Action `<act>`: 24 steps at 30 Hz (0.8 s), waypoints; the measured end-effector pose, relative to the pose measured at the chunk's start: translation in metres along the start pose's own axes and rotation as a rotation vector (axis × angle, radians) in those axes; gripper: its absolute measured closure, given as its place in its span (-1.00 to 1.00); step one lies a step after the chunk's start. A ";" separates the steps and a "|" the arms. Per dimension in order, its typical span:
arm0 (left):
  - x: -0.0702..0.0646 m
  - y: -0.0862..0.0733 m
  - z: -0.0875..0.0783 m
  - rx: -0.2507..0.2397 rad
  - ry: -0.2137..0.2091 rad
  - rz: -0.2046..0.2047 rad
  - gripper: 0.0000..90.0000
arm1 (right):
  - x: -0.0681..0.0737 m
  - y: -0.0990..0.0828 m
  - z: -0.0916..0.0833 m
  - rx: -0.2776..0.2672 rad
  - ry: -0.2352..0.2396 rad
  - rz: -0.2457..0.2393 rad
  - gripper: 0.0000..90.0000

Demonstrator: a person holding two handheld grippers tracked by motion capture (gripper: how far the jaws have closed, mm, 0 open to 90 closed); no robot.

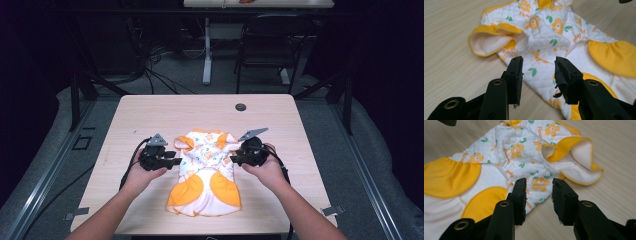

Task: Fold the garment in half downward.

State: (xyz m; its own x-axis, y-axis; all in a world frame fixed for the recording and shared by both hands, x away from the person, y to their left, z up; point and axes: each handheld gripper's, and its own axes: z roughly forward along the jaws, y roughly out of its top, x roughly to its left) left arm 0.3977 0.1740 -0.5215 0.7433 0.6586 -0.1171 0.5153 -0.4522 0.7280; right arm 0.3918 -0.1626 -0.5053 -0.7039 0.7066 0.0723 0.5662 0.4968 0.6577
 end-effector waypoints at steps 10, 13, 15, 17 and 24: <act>0.015 0.035 0.012 0.001 0.003 -0.017 0.36 | -0.011 0.027 0.012 0.041 -0.033 -0.047 0.42; 0.017 0.041 0.017 0.007 0.017 -0.009 0.36 | -0.012 0.031 0.015 0.040 -0.025 -0.044 0.42; 0.018 0.049 0.026 0.025 0.030 0.010 0.36 | -0.014 0.039 0.023 0.052 -0.041 -0.057 0.42; 0.018 0.050 0.028 0.030 0.030 0.013 0.36 | -0.015 0.041 0.027 0.048 -0.041 -0.059 0.41; 0.021 0.047 0.058 0.047 0.018 0.023 0.40 | -0.021 0.042 0.057 0.072 -0.043 -0.042 0.44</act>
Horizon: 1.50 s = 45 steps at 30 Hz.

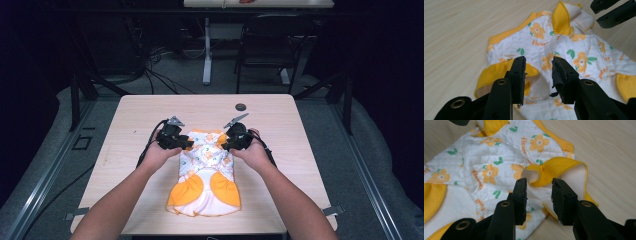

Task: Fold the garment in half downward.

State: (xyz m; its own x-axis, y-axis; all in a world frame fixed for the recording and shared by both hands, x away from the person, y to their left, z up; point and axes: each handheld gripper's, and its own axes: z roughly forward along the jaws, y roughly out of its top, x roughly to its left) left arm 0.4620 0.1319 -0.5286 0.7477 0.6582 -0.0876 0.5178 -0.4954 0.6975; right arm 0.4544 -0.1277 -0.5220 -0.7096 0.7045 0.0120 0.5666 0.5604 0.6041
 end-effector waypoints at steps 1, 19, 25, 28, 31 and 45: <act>0.000 0.000 0.000 0.000 0.000 0.000 0.41 | 0.000 0.000 0.000 0.000 0.000 0.000 0.44; -0.014 -0.029 0.027 0.057 -0.029 0.006 0.44 | 0.012 -0.019 0.030 0.081 0.047 0.004 0.50; -0.025 -0.043 0.021 0.061 -0.052 0.023 0.44 | 0.023 -0.032 0.025 0.080 0.075 -0.043 0.52; -0.032 -0.051 0.015 0.065 -0.076 0.025 0.44 | 0.030 -0.043 0.019 0.062 0.112 -0.028 0.53; -0.038 -0.051 0.010 0.078 -0.082 0.030 0.44 | 0.033 -0.045 0.014 0.088 0.125 -0.041 0.52; 0.003 -0.001 -0.003 -0.049 0.008 -0.023 0.40 | -0.002 0.007 0.004 -0.043 0.013 0.054 0.47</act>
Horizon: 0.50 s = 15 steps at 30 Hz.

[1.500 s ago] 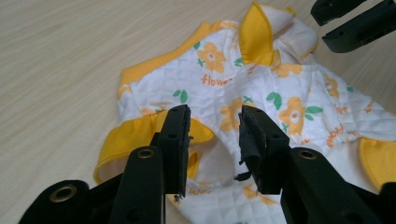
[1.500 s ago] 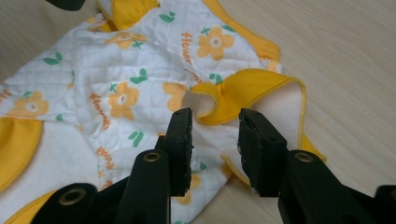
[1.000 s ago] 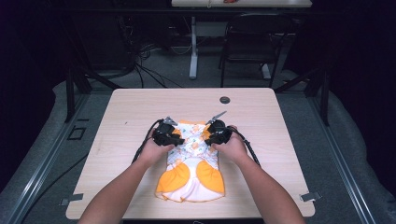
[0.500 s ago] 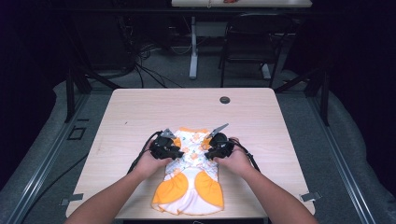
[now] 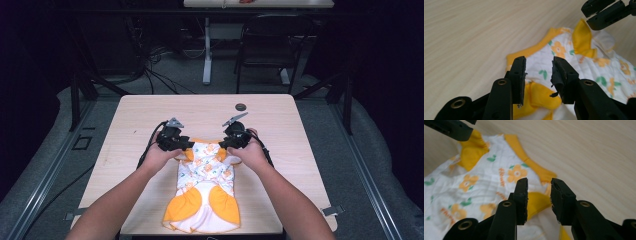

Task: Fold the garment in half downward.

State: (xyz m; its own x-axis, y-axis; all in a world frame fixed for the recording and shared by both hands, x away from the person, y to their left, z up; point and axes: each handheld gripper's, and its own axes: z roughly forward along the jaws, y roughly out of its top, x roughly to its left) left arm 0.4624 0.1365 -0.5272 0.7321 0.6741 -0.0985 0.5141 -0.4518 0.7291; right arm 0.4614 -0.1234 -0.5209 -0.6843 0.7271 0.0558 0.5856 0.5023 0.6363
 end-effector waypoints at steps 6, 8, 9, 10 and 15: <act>0.007 0.004 0.012 0.025 0.032 0.022 0.39 | -0.008 0.006 0.019 0.032 -0.040 0.023 0.40; 0.009 0.003 0.018 0.034 0.030 0.023 0.36 | -0.009 0.006 0.024 0.046 -0.044 0.028 0.38; 0.009 0.001 0.023 0.058 0.030 0.025 0.36 | -0.009 0.005 0.029 0.060 -0.048 0.027 0.38; 0.009 0.001 0.023 0.058 0.030 0.025 0.35 | -0.009 0.005 0.029 0.060 -0.048 0.027 0.38; 0.011 -0.007 0.038 0.097 0.042 0.016 0.32 | -0.013 0.000 0.035 0.088 -0.047 0.042 0.35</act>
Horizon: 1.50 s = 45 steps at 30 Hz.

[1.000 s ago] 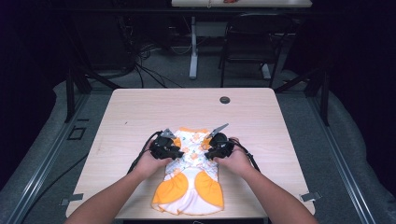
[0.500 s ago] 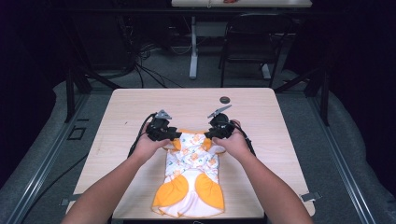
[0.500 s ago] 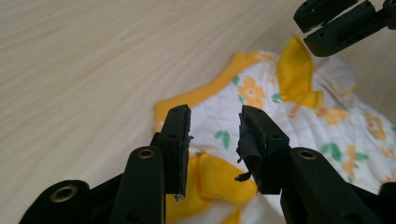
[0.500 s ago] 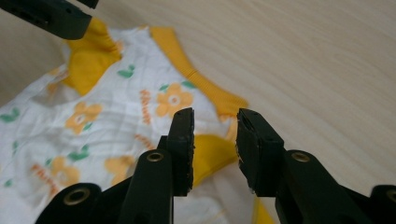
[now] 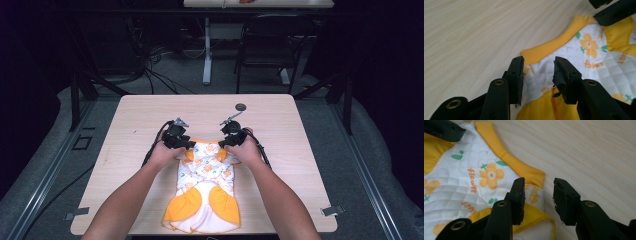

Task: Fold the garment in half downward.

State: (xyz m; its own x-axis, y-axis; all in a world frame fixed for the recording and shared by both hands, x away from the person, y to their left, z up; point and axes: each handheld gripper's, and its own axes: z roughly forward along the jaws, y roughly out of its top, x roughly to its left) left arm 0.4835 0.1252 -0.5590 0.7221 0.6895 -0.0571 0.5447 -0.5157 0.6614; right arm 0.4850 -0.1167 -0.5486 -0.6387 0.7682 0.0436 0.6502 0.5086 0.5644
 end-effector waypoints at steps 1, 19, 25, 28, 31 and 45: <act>0.000 0.000 0.000 0.000 0.000 0.000 0.32 | 0.000 0.000 0.000 0.000 0.000 0.000 0.35; -0.002 -0.008 0.006 0.053 0.045 -0.012 0.32 | 0.002 -0.010 0.008 0.039 0.024 -0.020 0.35; -0.001 -0.012 0.004 0.031 0.039 -0.013 0.35 | 0.005 -0.012 0.008 0.032 0.023 -0.032 0.50; -0.001 -0.013 0.003 0.035 0.027 -0.008 0.41 | 0.007 -0.013 0.008 0.019 0.024 -0.032 0.56; -0.001 -0.014 0.003 0.032 0.027 -0.005 0.51 | 0.010 -0.014 0.010 -0.012 0.020 -0.023 0.61; -0.001 -0.013 0.001 0.047 0.003 0.004 0.87 | 0.012 -0.010 0.006 0.029 0.003 -0.085 0.86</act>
State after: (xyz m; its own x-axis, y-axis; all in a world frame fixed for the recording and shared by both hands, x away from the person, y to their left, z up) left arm 0.4764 0.1309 -0.5682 0.7231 0.6888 -0.0521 0.5612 -0.5419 0.6256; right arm 0.4732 -0.1103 -0.5593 -0.6930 0.7209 -0.0008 0.6055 0.5826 0.5421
